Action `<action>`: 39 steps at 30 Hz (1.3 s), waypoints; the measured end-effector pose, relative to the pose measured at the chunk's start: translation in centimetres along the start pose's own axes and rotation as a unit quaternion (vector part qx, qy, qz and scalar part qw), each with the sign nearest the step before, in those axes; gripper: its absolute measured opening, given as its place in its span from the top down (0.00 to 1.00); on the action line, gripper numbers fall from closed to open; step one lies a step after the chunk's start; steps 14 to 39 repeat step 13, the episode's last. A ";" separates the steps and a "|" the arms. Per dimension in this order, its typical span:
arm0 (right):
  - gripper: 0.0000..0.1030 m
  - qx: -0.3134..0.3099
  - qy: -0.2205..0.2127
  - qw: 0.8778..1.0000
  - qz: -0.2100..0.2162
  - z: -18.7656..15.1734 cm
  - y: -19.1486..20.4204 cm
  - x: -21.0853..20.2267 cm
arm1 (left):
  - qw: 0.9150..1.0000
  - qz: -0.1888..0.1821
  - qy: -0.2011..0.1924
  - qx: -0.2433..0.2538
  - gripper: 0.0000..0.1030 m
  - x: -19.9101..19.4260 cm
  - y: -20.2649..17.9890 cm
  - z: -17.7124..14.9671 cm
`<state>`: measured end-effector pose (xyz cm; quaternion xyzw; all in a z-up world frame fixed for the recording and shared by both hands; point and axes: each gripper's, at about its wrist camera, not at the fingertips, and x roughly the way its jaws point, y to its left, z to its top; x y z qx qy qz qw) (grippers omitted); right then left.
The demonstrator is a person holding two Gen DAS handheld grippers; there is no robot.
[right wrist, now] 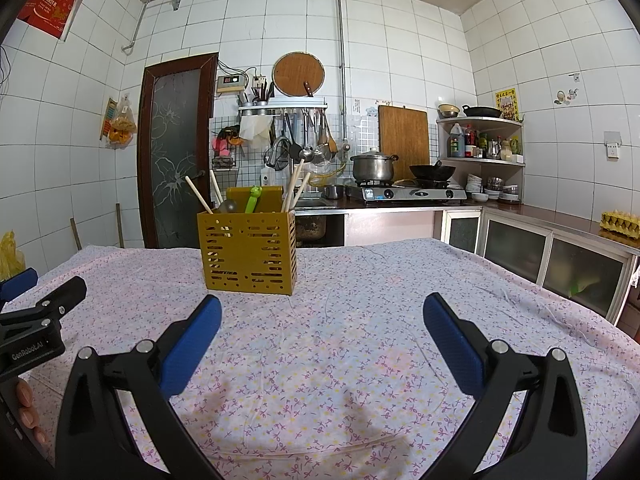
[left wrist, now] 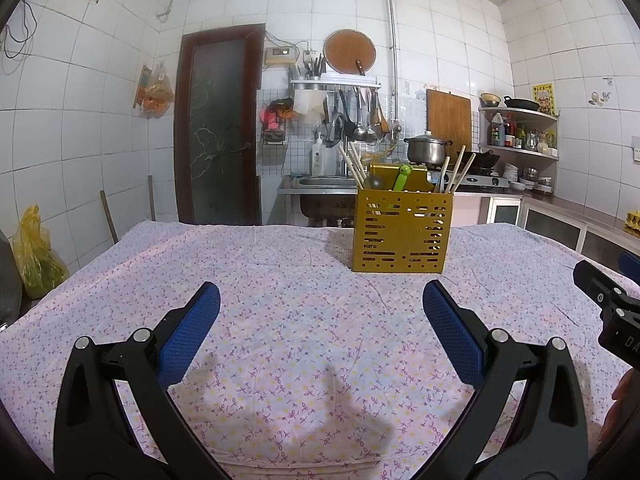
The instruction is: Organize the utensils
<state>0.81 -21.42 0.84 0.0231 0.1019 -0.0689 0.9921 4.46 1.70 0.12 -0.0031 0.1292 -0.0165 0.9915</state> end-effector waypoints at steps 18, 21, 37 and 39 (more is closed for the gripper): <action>0.04 0.000 0.000 1.000 0.000 0.0 0.0 0.0 | 1.000 -0.001 -0.006 0.003 0.05 -0.5 0.2 0.2; 0.04 0.000 0.000 1.000 0.000 0.0 0.0 0.0 | 1.000 -0.001 -0.006 0.003 0.05 -0.5 0.2 0.2; 0.04 0.000 0.000 1.000 0.000 0.0 0.0 0.0 | 1.000 -0.001 -0.006 0.003 0.05 -0.5 0.2 0.2; 0.04 0.000 0.000 1.000 0.000 0.0 0.0 0.0 | 1.000 -0.001 -0.006 0.003 0.05 -0.5 0.2 0.2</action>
